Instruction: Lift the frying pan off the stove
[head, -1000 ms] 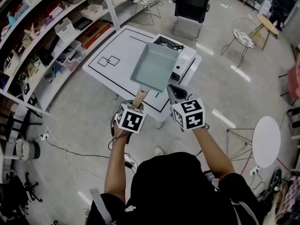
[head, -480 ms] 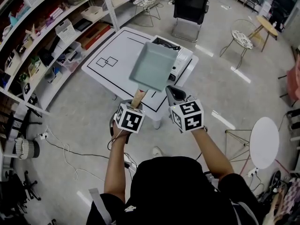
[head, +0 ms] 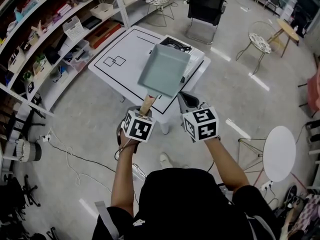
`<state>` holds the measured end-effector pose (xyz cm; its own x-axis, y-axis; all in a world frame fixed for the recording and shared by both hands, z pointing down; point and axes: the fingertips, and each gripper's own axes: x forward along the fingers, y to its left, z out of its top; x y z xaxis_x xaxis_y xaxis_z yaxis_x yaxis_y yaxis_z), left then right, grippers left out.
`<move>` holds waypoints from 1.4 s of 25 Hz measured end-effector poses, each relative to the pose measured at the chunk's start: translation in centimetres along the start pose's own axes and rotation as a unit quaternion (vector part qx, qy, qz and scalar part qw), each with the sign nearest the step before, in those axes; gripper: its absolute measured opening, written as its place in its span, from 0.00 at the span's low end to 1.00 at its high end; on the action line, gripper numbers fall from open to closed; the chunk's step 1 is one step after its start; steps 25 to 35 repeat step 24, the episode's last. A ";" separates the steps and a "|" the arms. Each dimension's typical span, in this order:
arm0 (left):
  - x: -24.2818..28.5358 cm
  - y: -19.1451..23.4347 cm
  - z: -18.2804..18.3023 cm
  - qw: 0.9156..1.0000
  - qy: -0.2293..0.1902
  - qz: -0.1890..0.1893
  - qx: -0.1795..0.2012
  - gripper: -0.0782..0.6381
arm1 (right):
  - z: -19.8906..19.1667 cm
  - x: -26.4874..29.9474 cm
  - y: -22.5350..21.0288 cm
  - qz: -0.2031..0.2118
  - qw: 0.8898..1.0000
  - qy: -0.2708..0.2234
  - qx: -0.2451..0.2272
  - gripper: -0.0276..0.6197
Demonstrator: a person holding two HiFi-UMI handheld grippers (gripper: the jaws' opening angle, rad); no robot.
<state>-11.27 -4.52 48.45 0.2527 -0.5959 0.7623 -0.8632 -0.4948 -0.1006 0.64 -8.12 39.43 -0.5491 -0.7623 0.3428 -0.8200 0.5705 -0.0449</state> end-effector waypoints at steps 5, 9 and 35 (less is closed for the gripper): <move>-0.4 -0.8 -0.3 1.000 0.000 0.003 -0.006 0.22 | -0.7 -1.1 0.0 0.004 1.000 0.003 0.003 0.05; -0.8 -1.7 -0.6 1.000 0.002 0.004 -0.006 0.22 | -1.0 -2.0 0.0 0.005 1.000 0.004 0.004 0.05; -0.9 -2.2 -1.2 1.000 0.004 0.010 -0.009 0.22 | -1.5 -2.3 0.2 0.013 1.000 0.004 0.000 0.05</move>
